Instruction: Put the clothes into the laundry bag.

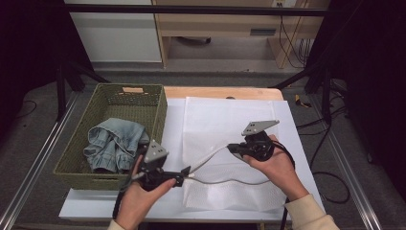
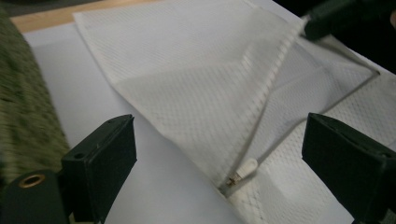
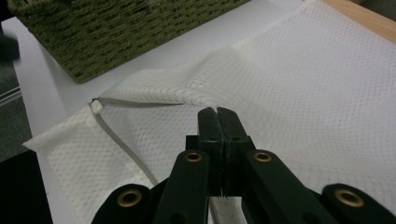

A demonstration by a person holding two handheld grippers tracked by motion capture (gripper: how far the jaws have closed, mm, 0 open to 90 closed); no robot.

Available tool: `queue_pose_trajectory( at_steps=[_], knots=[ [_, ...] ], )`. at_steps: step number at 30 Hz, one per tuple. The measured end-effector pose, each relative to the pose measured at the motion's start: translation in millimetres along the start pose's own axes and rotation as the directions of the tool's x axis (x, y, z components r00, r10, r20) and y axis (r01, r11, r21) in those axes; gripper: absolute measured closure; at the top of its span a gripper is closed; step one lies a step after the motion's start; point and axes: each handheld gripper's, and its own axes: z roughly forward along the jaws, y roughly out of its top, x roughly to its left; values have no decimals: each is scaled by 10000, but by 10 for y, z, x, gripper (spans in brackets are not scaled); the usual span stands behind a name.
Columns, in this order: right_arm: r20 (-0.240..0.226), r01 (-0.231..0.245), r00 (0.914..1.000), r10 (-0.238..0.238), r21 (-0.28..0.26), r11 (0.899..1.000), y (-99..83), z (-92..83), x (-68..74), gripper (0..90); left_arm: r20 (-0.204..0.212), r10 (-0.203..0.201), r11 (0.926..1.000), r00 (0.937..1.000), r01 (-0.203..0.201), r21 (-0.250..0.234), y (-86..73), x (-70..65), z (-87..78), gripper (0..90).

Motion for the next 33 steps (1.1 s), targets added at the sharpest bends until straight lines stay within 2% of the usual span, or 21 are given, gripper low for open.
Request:
queue_pose_trajectory(
  at_steps=[2, 5, 8, 12, 13, 14, 17, 21, 23, 26, 29, 31, 33],
  knots=[
    [27, 44, 10000, -44, 30, 10000, -37, 9, 11, 897, -413, 268, 9995, 9988, -260, 191, 127, 118, -114, 91],
    [15, 134, 9999, -134, 97, 9999, -84, 32, 29, 897, -929, 469, 9979, 9946, -424, 492, 285, 322, -268, 80],
    [-2, 141, 9999, -141, 67, 9999, -127, 68, 41, 897, -1743, 711, 9962, 9821, -613, 611, 408, 535, -401, 83],
    [107, 149, 9998, -150, 28, 9999, -147, 86, 54, 896, -2080, 685, 9930, 9757, -466, 1087, 497, 827, -454, 67],
    [69, 119, 9999, -119, -19, 9999, -149, 84, 57, 896, -2301, 739, 9921, 9704, -481, 1158, 504, 893, -454, 74],
    [59, 97, 9999, -97, -52, 9999, -152, 83, 60, 896, -2482, 730, 9918, 9660, -440, 1202, 502, 959, -443, 74],
    [78, 48, 10000, -47, -86, 10000, -176, 93, 62, 896, -2787, 461, 9900, 9593, -67, 1408, 467, 1162, -383, 74],
    [-5, 8, 10000, -8, -58, 10000, -211, 95, 52, 896, -2776, 322, 9844, 9602, 175, 1748, 403, 1358, -267, 75],
    [-40, 26, 10000, -26, -17, 10000, -220, 97, 49, 896, -2953, 287, 9809, 9550, 300, 1923, 369, 1453, -199, 76],
    [-31, 44, 10000, -43, 61, 10000, -225, 92, 48, 896, -3076, 190, 9792, 9513, 444, 1980, 331, 1587, -102, 76],
    [3, 29, 10000, -30, 157, 9999, -239, 85, 41, 896, -3169, -98, 9773, 9484, 762, 1979, 290, 1743, -12, 76],
    [19, 52, 10000, -53, 304, 9995, -249, 77, 33, 896, -3381, -92, 9741, 9411, 848, 2096, 264, 1829, 36, 76],
    [56, 46, 10000, -48, 373, 9993, -257, 72, 24, 896, -3334, -146, 9711, 9427, 929, 2200, 248, 1901, 79, 76]
  ],
)
